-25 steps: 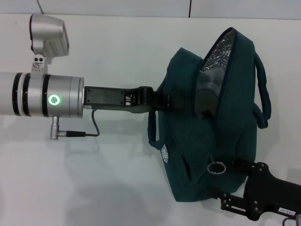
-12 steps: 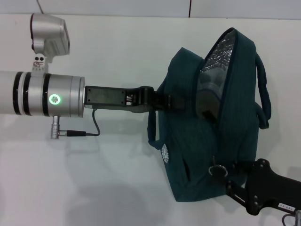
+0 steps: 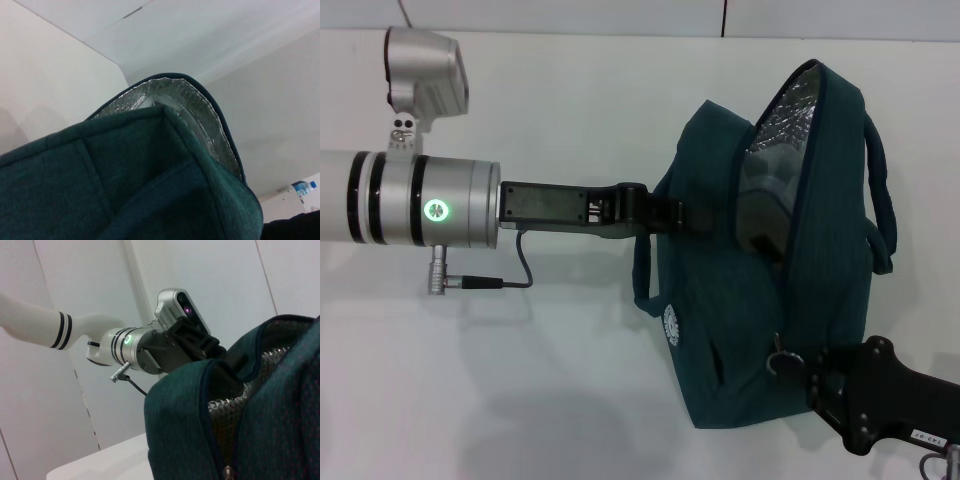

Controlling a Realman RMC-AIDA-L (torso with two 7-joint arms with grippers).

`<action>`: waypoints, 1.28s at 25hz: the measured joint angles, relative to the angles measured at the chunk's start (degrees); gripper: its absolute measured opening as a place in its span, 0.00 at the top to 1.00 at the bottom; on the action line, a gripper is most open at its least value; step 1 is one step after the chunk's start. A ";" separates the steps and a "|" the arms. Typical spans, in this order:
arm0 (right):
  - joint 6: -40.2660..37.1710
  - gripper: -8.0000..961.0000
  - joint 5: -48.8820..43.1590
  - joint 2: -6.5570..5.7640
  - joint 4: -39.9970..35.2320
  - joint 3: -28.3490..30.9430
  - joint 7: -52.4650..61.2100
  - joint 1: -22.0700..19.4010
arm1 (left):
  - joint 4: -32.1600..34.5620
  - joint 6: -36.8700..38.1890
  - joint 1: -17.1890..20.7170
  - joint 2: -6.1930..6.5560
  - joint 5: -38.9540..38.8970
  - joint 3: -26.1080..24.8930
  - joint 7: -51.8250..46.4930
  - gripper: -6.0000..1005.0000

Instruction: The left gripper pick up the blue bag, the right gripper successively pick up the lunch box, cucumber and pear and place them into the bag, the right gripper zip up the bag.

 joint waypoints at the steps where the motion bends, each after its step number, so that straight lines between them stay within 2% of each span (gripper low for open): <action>1: 0.02 0.89 0.00 -0.02 0.00 -0.02 0.00 0.00 | 0.00 -0.01 0.00 0.00 0.00 0.00 0.01 0.89; 3: 0.04 0.90 0.00 -0.06 0.00 -0.09 0.01 0.00 | 0.00 -0.02 0.00 0.00 0.00 0.00 0.02 0.89; 6: 0.04 0.98 0.00 -0.07 0.00 -0.15 0.03 0.00 | 0.00 -0.04 0.03 0.00 0.00 0.00 0.21 0.89; 16: -5.82 0.98 0.11 -0.47 -0.01 1.61 0.02 -0.90 | -0.12 -0.23 0.95 0.00 -0.35 -0.40 2.31 0.89; 22: -9.36 0.98 0.15 -0.62 -0.03 3.61 0.02 -1.82 | 0.14 -0.16 3.33 0.00 -4.78 -0.45 4.97 0.89; 28: -10.63 0.98 0.18 -0.61 -0.03 4.61 0.02 -1.96 | 0.78 -0.01 4.63 0.02 -5.84 -0.44 6.66 0.89; 32: -11.08 0.98 0.25 -0.61 0.16 5.59 0.06 -2.19 | 0.79 0.17 5.10 0.01 -6.59 -0.45 7.70 0.71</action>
